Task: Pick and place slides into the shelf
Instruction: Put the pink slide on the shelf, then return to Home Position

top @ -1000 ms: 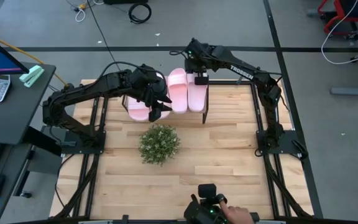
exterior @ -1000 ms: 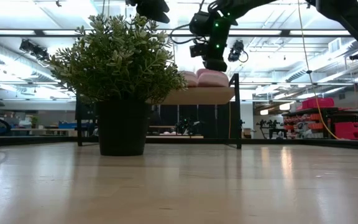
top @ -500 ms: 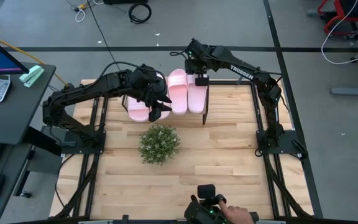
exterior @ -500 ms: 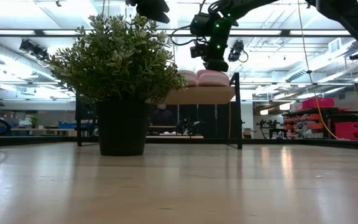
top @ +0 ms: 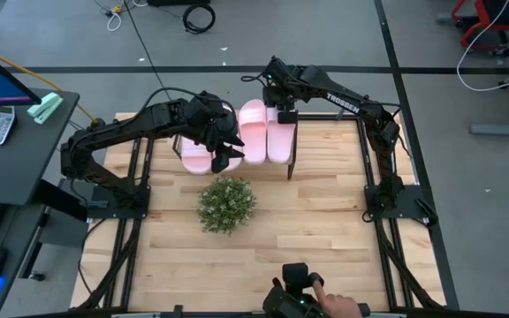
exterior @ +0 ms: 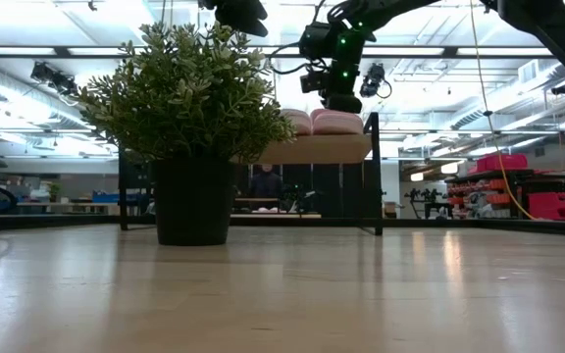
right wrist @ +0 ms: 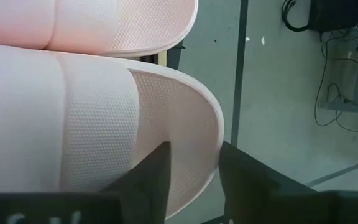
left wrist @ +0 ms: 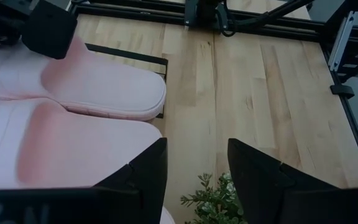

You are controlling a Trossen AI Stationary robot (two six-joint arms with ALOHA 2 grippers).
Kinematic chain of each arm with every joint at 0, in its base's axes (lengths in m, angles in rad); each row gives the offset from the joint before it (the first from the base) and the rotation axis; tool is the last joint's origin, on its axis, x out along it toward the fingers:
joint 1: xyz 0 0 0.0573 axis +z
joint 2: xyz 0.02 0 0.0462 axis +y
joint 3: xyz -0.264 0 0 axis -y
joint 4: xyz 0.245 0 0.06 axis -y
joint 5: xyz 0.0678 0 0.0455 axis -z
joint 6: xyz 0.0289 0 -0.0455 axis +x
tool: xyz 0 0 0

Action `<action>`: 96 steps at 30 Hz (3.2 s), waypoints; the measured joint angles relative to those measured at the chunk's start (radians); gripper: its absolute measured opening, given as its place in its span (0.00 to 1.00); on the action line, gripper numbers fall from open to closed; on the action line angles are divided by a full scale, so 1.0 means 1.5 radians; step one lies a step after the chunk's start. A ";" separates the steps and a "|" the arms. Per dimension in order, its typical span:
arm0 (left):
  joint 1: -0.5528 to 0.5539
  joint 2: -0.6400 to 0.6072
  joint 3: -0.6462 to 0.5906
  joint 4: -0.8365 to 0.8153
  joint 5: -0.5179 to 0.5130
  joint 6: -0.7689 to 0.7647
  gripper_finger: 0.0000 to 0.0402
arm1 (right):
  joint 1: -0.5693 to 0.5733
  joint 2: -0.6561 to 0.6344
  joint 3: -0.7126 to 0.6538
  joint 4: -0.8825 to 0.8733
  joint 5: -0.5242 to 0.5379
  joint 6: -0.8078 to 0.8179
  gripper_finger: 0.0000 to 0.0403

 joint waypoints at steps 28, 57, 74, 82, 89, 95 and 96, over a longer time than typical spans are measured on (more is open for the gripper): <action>0.000 0.000 0.000 0.000 0.000 0.001 0.43 | -0.002 0.000 0.145 -0.161 -0.081 0.116 0.03; 0.000 0.000 0.000 -0.008 0.000 0.006 0.43 | -0.050 0.057 0.117 -0.101 -0.241 0.393 0.00; 0.000 0.000 0.000 -0.017 0.000 0.008 0.43 | -0.049 0.056 0.077 -0.102 -0.241 0.421 0.01; 0.000 0.000 0.000 -0.017 0.000 0.009 0.43 | -0.049 0.056 0.125 -0.123 -0.240 0.416 0.10; 0.001 0.000 0.000 -0.016 0.000 0.021 0.43 | -0.043 0.042 0.192 -0.204 -0.244 0.376 0.13; 0.009 0.000 0.000 -0.004 0.000 0.026 0.43 | -0.022 -0.019 0.180 -0.265 -0.245 0.358 0.10; 0.011 0.000 0.000 0.001 0.000 0.029 0.43 | -0.015 -0.028 0.180 -0.269 -0.244 0.358 0.10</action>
